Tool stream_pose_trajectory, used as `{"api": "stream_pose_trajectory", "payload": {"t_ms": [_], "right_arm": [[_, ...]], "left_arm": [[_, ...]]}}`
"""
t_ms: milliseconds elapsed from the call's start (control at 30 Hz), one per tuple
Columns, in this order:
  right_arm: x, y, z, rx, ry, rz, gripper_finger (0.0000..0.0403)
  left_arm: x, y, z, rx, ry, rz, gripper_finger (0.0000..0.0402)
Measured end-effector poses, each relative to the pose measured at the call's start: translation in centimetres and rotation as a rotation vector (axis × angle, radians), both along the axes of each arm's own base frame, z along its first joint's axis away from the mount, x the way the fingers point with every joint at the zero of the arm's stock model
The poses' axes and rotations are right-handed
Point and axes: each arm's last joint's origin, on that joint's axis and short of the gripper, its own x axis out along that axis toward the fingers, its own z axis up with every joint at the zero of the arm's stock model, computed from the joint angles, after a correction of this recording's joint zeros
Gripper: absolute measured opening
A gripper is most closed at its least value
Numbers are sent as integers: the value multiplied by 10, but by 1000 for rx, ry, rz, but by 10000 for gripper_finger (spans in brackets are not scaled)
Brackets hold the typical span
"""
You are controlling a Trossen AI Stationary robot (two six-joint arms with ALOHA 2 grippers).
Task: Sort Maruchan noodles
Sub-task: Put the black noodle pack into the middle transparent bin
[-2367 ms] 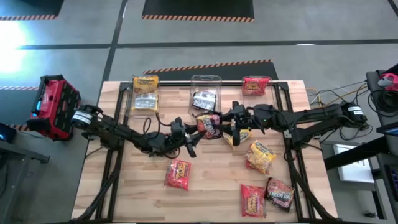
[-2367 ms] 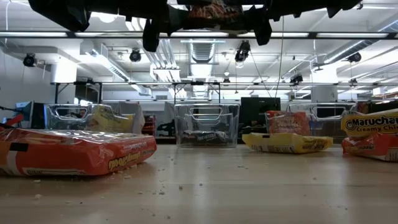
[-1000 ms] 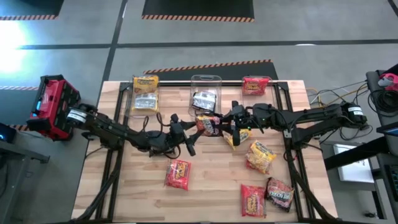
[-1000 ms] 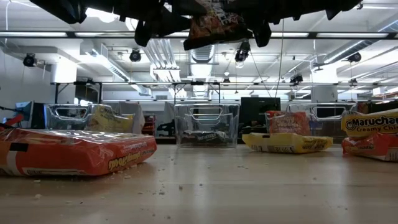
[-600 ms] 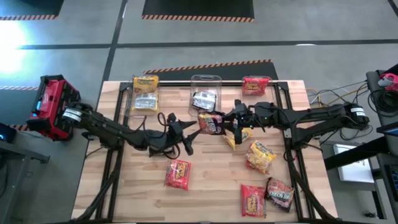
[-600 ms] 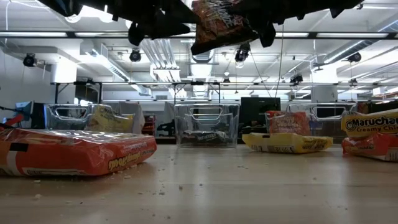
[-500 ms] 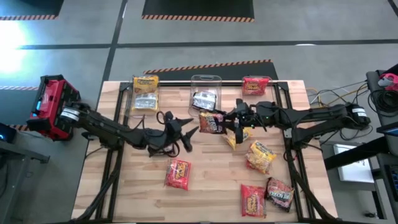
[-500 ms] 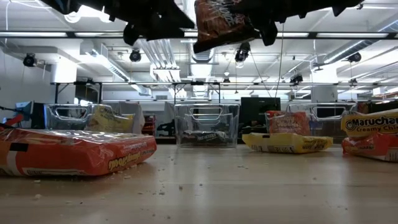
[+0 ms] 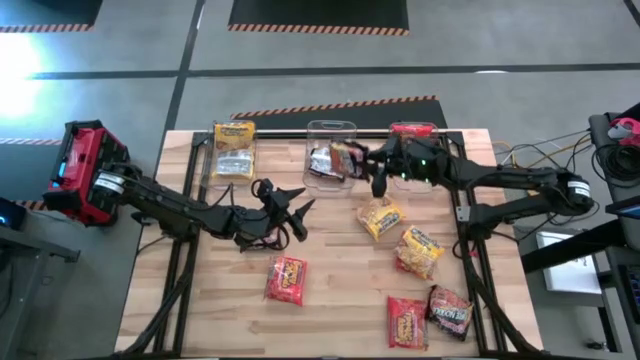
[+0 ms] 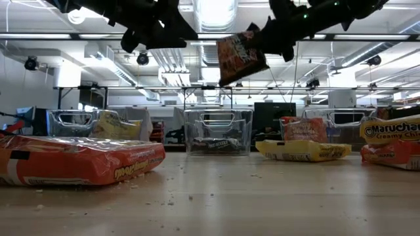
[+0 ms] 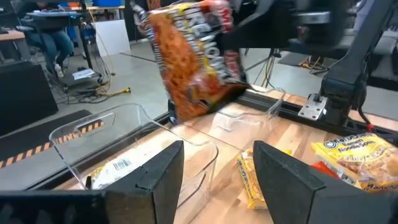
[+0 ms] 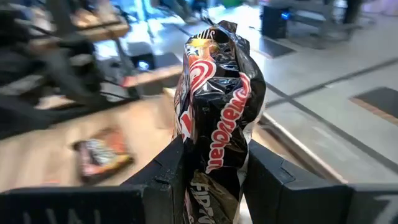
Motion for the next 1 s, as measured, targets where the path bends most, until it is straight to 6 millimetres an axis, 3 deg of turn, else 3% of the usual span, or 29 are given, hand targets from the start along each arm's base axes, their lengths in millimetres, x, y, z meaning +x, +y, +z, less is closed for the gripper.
{"api": "stream_pose_trajectory", "payload": {"t_ms": [233, 733, 1000], "right_arm": [[9, -31, 13, -29, 145, -74, 107], [77, -118, 34, 32, 618, -105, 107], [103, -148, 31, 7, 755, -42, 107]], "left_arm": [[-1, 1, 0, 11, -2, 55, 176], [-7, 3, -19, -66, 94, 116, 176], [-14, 6, -27, -80, 112, 221, 176]]}}
